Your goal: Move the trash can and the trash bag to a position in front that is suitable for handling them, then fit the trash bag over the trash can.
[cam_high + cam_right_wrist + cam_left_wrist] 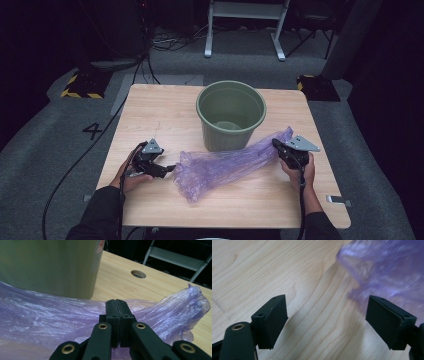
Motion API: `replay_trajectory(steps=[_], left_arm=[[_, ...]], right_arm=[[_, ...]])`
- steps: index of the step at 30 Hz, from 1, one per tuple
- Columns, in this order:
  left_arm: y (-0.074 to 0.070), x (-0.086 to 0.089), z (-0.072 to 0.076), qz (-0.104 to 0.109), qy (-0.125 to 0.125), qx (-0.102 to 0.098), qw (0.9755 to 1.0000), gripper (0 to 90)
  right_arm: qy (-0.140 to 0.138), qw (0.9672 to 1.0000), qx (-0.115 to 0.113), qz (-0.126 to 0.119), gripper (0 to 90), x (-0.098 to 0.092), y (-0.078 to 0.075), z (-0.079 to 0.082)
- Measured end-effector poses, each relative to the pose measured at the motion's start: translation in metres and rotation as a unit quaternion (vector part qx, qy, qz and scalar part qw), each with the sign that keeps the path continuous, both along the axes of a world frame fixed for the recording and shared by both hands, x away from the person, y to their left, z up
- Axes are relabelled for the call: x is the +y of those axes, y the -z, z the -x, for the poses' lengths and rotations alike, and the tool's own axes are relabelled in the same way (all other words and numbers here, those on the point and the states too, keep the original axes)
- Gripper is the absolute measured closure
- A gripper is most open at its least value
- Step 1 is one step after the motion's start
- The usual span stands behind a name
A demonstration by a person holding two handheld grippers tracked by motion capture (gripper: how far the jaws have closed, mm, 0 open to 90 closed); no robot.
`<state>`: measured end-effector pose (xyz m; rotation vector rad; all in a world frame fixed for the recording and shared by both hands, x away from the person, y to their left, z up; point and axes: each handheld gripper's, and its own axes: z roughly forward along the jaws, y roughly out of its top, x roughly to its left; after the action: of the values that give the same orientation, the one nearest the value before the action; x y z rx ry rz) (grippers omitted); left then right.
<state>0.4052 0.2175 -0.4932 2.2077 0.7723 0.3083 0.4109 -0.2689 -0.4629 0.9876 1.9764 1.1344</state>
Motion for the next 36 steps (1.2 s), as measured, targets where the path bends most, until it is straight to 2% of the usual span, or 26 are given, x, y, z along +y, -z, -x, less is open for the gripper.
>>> replay_trajectory(steps=[1, 2, 3, 4, 6, 8, 10, 12, 13, 15, 16, 19, 20, 21, 24, 25, 26, 28, 30, 33, 35, 36], left_arm=[[-0.004, -0.001, 0.0, 0.011, -0.003, 0.006, 0.9999, 17.6], [-0.004, -0.001, 0.0, 0.011, -0.003, 0.006, 0.9999, 17.6], [-0.01, 0.0, -0.001, 0.03, -0.004, 0.004, 0.9995, 17.6], [-0.012, 0.001, -0.001, 0.038, -0.004, 0.004, 0.9993, 17.3], [-0.019, 0.0, 0.001, 0.04, -0.006, -0.01, 0.9991, 17.0], [-0.027, -0.001, 0.001, 0.046, -0.001, -0.008, 0.9989, 15.8], [-0.038, -0.002, 0.002, 0.065, 0.003, -0.023, 0.9976, 15.9], [-0.042, -0.003, 0.003, 0.071, 0.006, -0.026, 0.9971, 15.9], [-0.054, -0.007, 0.005, 0.082, 0.013, -0.035, 0.996, 15.7], [-0.065, -0.014, 0.006, 0.097, 0.029, -0.04, 0.9941, 15.7], [-0.071, -0.018, 0.008, 0.097, 0.036, -0.045, 0.9937, 15.5], [-0.081, -0.031, 0.011, 0.092, 0.053, -0.054, 0.9929, 15.5], [-0.089, -0.046, 0.016, 0.09, 0.075, -0.058, 0.9915, 15.5], [-0.093, -0.054, 0.018, 0.086, 0.085, -0.059, 0.9909, 15.5], [-0.099, -0.081, 0.026, 0.059, 0.116, -0.064, 0.9895, 15.5], [-0.099, -0.081, 0.026, 0.059, 0.116, -0.064, 0.9895, 15.8], [-0.101, -0.096, 0.03, 0.046, 0.135, -0.065, 0.9877, 15.9], [-0.101, -0.102, 0.031, 0.044, 0.141, -0.062, 0.9871, 15.7], [-0.099, -0.121, 0.029, 0.013, 0.15, -0.063, 0.9865, 15.7], [-0.096, -0.128, 0.027, 0.003, 0.156, -0.064, 0.9856, 15.8], [-0.094, -0.135, 0.025, -0.014, 0.153, -0.072, 0.9855, 15.8], [-0.092, -0.14, 0.023, -0.022, 0.156, -0.07, 0.985, 15.9]], right_arm=[[-0.002, 1.0, -0.005, 0.001, 89.6, 0.002, -0.003, 0.0], [-0.002, 1.0, -0.005, 0.001, 89.6, 0.002, -0.003, 0.0], [-0.004, 0.9999, -0.013, 0.0, 89.6, 0.003, -0.008, 0.001], [-0.004, 0.9999, -0.015, -0.003, 89.6, 0.003, -0.01, 0.001], [-0.007, 0.9997, -0.023, -0.007, 89.6, 0.004, -0.015, 0.002], [-0.009, 0.9994, -0.032, -0.007, 89.6, 0.005, -0.02, 0.004], [-0.012, 0.9992, -0.037, -0.005, 89.6, 0.008, -0.024, 0.005], [-0.014, 0.9991, -0.039, -0.004, 89.6, 0.009, -0.026, 0.005], [-0.02, 0.9988, -0.045, -0.001, 89.6, 0.01, -0.03, 0.006], [-0.024, 0.9986, -0.048, 0.003, 89.6, 0.013, -0.035, 0.006], [-0.026, 0.9983, -0.052, 0.006, 89.6, 0.014, -0.038, 0.006], [-0.031, 0.9978, -0.059, 0.007, 89.6, 0.017, -0.044, 0.007], [-0.035, 0.9971, -0.067, 0.009, 89.6, 0.019, -0.05, 0.01], [-0.039, 0.9967, -0.071, 0.009, 89.6, 0.02, -0.052, 0.011], [-0.048, 0.9953, -0.083, 0.013, 89.6, 0.025, -0.061, 0.017], [-0.052, 0.9947, -0.088, 0.014, 89.6, 0.027, -0.064, 0.018], [-0.055, 0.994, -0.093, 0.016, 89.6, 0.029, -0.067, 0.02], [-0.059, 0.9933, -0.098, 0.018, 89.6, 0.031, -0.07, 0.021], [-0.071, 0.9913, -0.108, 0.023, 89.6, 0.039, -0.077, 0.025], [-0.086, 0.9893, -0.115, 0.027, 89.7, 0.046, -0.085, 0.027], [-0.091, 0.9883, -0.118, 0.029, 89.7, 0.049, -0.088, 0.028], [-0.102, 0.9864, -0.125, 0.03, 89.7, 0.053, -0.092, 0.03]])
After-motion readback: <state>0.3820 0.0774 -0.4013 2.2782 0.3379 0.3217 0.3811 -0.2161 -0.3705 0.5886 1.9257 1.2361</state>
